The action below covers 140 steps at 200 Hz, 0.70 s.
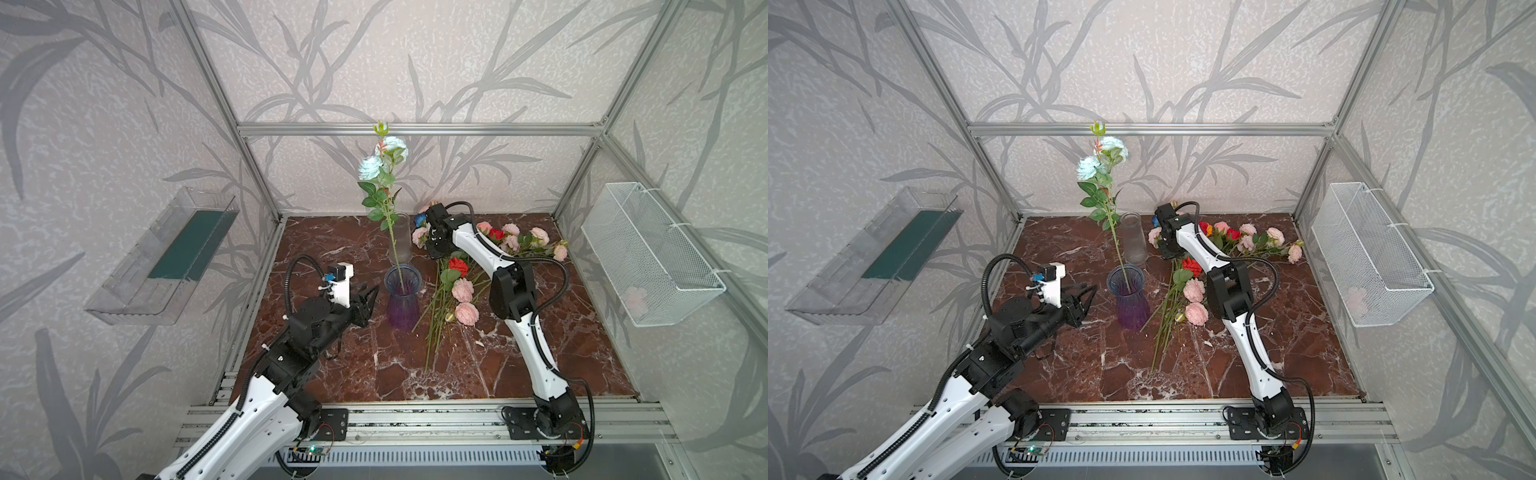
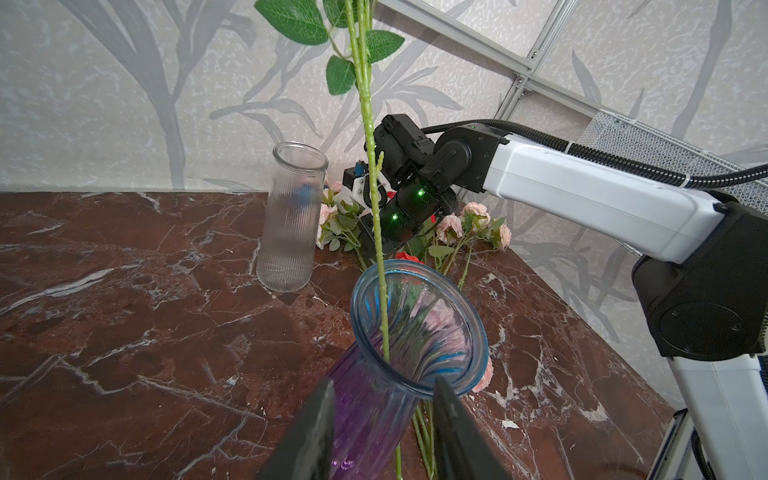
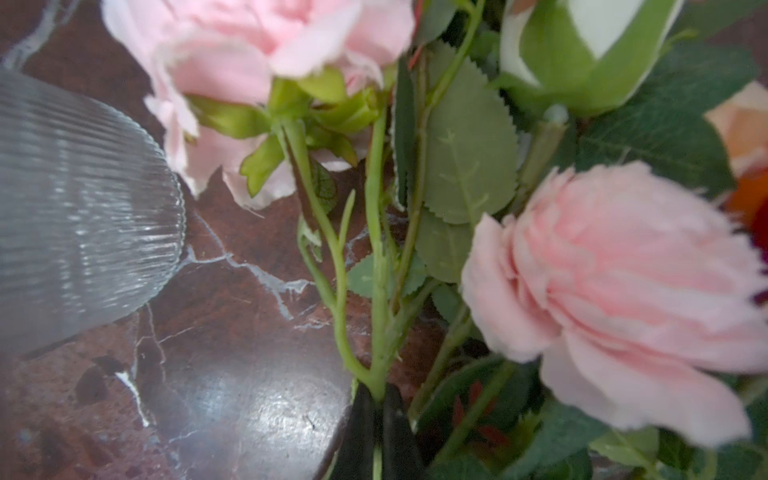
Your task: Arrange the flowers into the vase
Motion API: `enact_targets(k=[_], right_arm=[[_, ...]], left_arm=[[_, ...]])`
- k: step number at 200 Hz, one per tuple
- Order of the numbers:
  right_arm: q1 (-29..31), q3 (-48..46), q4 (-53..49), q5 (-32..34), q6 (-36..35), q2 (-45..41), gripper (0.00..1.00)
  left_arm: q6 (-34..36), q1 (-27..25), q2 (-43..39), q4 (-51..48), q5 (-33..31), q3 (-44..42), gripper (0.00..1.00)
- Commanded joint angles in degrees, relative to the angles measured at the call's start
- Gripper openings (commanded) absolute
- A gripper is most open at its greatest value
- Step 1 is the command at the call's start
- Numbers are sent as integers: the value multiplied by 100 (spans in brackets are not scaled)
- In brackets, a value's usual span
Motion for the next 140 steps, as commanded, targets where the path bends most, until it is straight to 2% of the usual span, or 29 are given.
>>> enact_targets(k=[1, 28, 73, 112, 140], right_arm=[[-3, -127, 264, -103, 186, -849, 0], [-3, -616, 867, -7, 414, -1749, 0], [-6, -2621, 2940, 555, 498, -3646, 0], [23, -3007, 3317, 751, 208, -4507, 0], [228, -3180, 3492, 886, -59, -5274, 0]], left_arm=[[49, -27, -45, -16, -63, 125, 40], [110, -21, -39, -40, -73, 238, 40], [192, -25, 11, 1, 7, 459, 40], [258, -22, 148, 138, 208, 640, 40], [439, -32, 580, 143, 951, 1143, 43]])
